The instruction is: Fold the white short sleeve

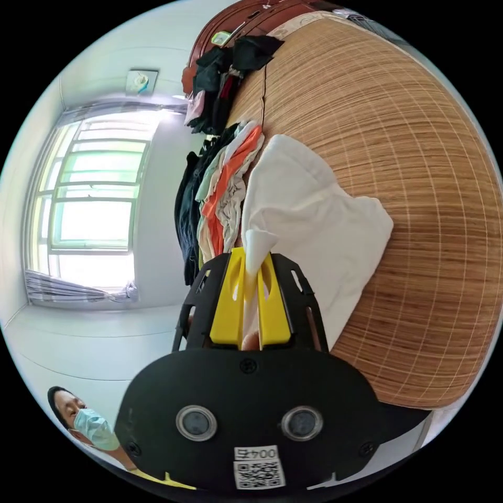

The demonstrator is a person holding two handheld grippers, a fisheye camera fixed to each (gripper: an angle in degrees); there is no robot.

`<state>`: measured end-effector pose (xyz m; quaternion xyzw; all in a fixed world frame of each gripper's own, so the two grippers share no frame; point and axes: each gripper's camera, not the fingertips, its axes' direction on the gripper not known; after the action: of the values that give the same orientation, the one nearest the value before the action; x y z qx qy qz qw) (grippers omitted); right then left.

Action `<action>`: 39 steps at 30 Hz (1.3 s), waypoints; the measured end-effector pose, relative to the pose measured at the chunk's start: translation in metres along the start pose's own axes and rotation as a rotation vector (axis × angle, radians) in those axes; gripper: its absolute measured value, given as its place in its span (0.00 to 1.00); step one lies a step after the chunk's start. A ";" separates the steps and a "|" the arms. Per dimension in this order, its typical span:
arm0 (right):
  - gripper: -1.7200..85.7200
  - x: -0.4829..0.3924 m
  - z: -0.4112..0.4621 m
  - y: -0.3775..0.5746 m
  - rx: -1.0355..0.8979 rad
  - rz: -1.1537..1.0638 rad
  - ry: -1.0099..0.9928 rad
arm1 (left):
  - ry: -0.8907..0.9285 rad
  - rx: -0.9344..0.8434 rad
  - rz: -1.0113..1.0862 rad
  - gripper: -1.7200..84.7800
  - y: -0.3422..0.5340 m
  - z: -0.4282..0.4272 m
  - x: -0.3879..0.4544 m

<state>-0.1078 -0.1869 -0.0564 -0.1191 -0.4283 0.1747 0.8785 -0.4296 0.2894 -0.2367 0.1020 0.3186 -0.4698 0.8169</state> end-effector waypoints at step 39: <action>0.11 -0.151 -0.098 0.245 0.311 -0.450 0.342 | -0.022 0.039 -0.507 0.02 0.069 -0.014 -0.279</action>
<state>-0.1669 -0.0313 -0.3108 0.0866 -0.2583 0.0170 0.9620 -0.4770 0.5292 -0.0843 0.0297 0.3159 -0.6668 0.6743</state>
